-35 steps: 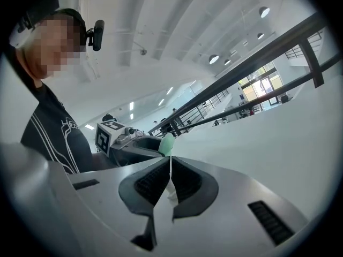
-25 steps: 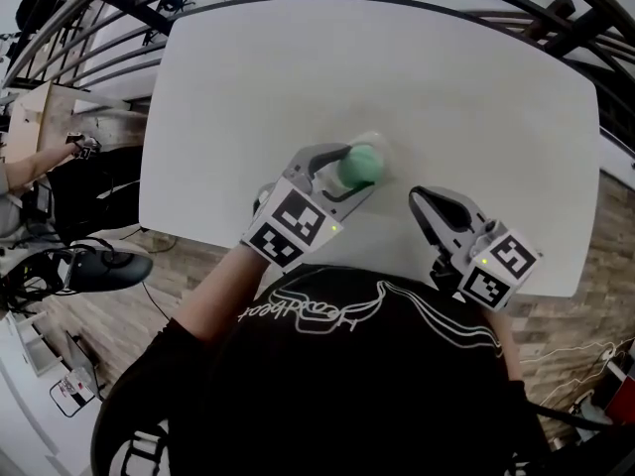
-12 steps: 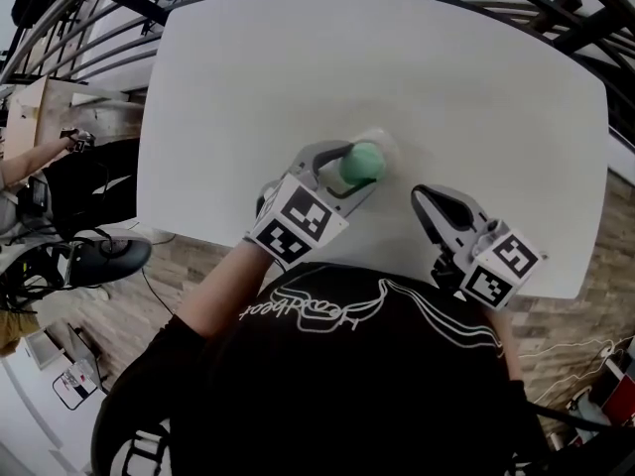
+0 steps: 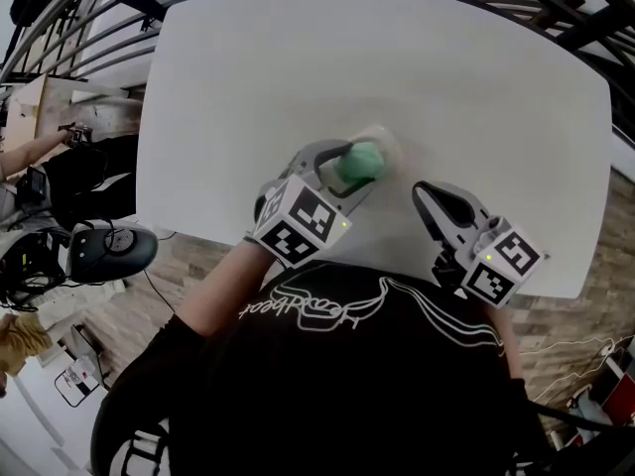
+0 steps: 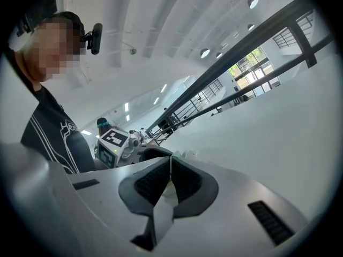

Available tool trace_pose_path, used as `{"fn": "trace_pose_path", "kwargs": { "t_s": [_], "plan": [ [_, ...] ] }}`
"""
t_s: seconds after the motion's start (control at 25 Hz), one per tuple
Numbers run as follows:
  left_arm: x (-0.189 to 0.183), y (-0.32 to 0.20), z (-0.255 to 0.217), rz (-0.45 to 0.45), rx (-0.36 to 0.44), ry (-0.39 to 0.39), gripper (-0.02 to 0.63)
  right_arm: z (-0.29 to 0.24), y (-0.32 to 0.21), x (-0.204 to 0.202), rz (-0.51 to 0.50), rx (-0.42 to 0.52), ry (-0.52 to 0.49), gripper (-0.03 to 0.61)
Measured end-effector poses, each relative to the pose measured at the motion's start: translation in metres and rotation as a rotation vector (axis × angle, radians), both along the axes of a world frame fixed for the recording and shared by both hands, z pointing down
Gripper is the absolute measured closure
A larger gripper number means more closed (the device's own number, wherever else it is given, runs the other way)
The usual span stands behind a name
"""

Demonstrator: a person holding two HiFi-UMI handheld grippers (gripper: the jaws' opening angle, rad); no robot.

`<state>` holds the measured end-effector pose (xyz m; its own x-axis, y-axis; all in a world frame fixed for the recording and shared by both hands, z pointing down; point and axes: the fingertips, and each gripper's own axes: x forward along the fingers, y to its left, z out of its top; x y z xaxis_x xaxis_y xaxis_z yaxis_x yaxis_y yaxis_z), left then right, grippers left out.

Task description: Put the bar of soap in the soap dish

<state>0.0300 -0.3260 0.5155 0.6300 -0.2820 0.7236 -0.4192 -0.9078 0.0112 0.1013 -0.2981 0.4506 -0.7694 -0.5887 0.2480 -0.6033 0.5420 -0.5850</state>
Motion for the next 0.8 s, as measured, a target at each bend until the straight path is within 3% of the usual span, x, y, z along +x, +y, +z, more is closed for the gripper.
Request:
{"fn": "trace_pose_path", "kwargs": {
  "t_s": [0.28, 0.8],
  "plan": [
    [0.003, 0.002, 0.004, 0.000, 0.005, -0.030, 0.351, 0.003, 0.004, 0.004, 0.004, -0.001, -0.007, 0.561],
    [0.002, -0.004, 0.011, -0.019, -0.057, -0.043, 0.351, 0.007, 0.009, 0.005, 0.012, -0.005, -0.006, 0.561]
  ]
}}
